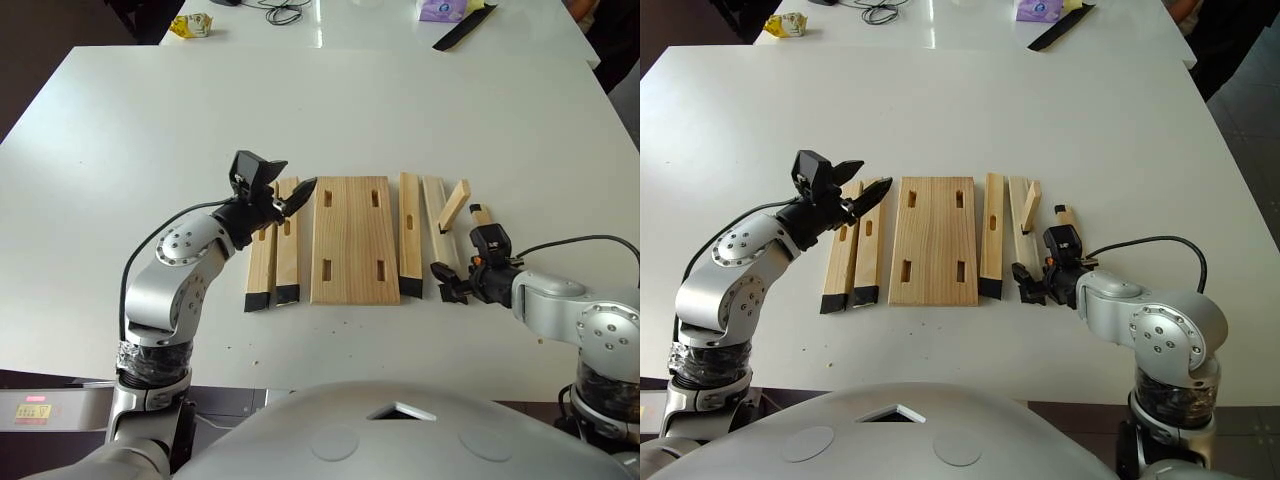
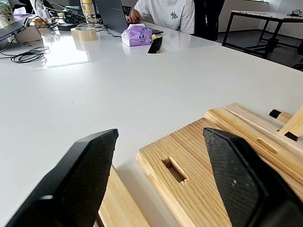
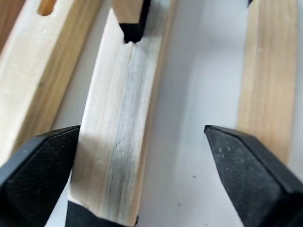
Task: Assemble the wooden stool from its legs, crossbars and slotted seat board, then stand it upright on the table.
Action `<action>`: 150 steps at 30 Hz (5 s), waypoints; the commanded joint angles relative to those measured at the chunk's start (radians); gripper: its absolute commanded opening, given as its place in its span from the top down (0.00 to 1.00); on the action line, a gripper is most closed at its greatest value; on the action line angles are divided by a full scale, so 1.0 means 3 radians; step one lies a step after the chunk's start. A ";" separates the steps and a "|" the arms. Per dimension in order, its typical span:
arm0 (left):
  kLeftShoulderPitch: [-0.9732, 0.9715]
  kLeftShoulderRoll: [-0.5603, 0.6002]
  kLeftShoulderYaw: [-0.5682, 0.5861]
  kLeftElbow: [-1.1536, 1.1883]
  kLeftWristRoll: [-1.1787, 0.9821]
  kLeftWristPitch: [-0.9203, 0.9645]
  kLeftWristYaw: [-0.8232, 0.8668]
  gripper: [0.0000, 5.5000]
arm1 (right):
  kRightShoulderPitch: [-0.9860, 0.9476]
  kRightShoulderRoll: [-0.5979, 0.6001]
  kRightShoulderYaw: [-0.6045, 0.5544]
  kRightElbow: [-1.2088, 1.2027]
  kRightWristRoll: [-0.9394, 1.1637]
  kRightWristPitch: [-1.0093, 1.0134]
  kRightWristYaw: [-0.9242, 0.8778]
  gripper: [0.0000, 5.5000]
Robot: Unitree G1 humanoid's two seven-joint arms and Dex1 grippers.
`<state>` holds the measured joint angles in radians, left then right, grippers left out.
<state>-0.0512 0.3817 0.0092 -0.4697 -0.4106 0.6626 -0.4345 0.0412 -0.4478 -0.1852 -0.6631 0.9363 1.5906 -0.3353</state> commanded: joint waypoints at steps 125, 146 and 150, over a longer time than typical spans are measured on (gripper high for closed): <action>-0.1085 0.0480 0.0410 0.0098 -0.2772 0.0603 -0.1081 0.62 | -0.1011 -0.1808 0.0630 0.1199 -0.0672 -0.2656 0.5184 0.19; 0.0113 0.1371 0.0690 -0.0117 -0.1266 -0.0638 -0.2349 0.62 | 0.0105 -0.1586 -0.0076 0.0698 -0.0688 -0.2774 0.4655 0.03; 0.0209 0.1341 0.0625 0.0070 -0.1062 -0.0895 -0.2501 0.62 | 0.0155 -0.1606 -0.0033 0.0670 -0.0753 -0.2813 0.4624 0.03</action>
<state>-0.0054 0.7825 0.2052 -0.4675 -0.7525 0.4254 -1.1615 0.0766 -0.9180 -0.1982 -0.4476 0.7232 0.7481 1.0603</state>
